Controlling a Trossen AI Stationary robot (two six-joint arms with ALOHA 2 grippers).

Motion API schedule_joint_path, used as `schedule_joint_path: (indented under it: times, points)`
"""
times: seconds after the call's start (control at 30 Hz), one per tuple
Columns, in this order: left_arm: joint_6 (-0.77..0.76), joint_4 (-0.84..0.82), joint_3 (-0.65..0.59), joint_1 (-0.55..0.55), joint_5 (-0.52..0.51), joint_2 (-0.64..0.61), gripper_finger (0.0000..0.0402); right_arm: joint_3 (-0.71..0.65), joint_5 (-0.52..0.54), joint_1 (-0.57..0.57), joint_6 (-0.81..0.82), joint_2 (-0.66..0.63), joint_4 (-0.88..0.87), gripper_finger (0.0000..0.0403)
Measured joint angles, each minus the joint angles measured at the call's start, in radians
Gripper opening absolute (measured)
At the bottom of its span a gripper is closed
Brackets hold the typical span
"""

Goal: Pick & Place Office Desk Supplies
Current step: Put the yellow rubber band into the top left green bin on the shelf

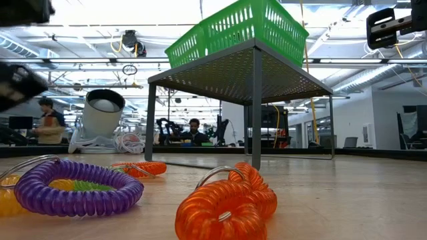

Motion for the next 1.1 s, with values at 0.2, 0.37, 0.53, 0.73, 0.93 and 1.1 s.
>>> schedule_joint_path:
  times: [0.2, 0.37, 0.53, 0.73, 0.93, 1.1]
  points:
    - [-0.021, -0.131, 0.002, 0.003, -0.033, -0.067, 0.0011, 0.000, 0.000, 0.000, 0.000, 0.000, 0.000, 0.0020]
    - [-0.090, -0.211, 0.001, 0.009, -0.055, -0.059, 0.0031, 0.000, 0.000, 0.000, 0.000, 0.000, 0.000, 0.0020]
    - [-0.166, -0.203, 0.001, 0.023, -0.071, -0.037, 0.0036, 0.000, 0.000, 0.000, 0.000, 0.000, 0.000, 0.0020]
    - [-0.230, -0.185, 0.002, 0.042, -0.053, -0.022, 0.0038, 0.000, 0.000, 0.000, 0.000, 0.000, 0.000, 0.0020]
    - [-0.216, -0.165, 0.001, 0.044, -0.108, -0.021, 0.0068, 0.000, 0.000, 0.000, 0.000, 0.000, 0.000, 0.0020]
    - [-0.218, -0.169, 0.001, 0.057, -0.102, -0.021, 0.0129, 0.000, 0.000, 0.000, 0.000, 0.000, 0.000, 0.0020]
